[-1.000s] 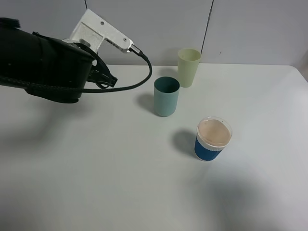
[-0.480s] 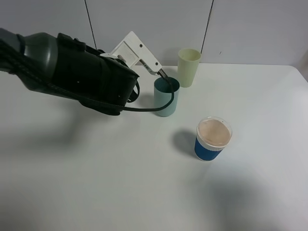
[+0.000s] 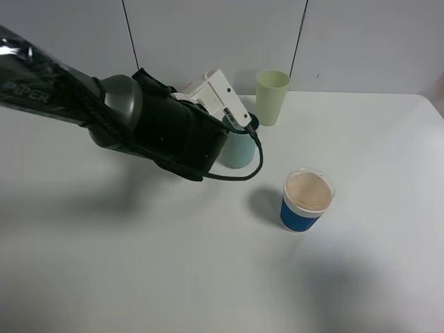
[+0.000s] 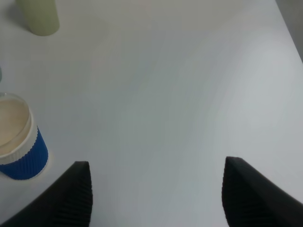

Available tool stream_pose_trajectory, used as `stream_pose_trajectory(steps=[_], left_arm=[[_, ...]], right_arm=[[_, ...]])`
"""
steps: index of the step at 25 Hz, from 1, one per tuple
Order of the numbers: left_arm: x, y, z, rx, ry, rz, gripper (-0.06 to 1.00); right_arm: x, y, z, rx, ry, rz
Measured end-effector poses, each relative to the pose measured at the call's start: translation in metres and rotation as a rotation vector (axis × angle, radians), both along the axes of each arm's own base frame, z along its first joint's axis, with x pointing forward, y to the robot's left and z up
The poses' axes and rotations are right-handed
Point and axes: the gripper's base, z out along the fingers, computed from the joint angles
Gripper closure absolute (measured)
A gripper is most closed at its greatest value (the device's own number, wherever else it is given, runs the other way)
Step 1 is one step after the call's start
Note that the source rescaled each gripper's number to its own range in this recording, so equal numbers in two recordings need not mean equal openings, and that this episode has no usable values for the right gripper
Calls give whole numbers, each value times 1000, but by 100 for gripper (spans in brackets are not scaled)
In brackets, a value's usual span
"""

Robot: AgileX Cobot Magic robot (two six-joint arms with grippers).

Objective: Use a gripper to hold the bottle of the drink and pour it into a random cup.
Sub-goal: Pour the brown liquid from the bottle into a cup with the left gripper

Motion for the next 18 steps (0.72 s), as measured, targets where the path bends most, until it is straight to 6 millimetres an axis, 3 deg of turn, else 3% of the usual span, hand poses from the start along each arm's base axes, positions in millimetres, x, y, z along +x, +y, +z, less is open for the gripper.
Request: stream_pose_trajectory(steps=[18], left_arm=[[8,-12,-5,93,-25,-65,94]], right_arm=[[0,0,0,0,0,0]])
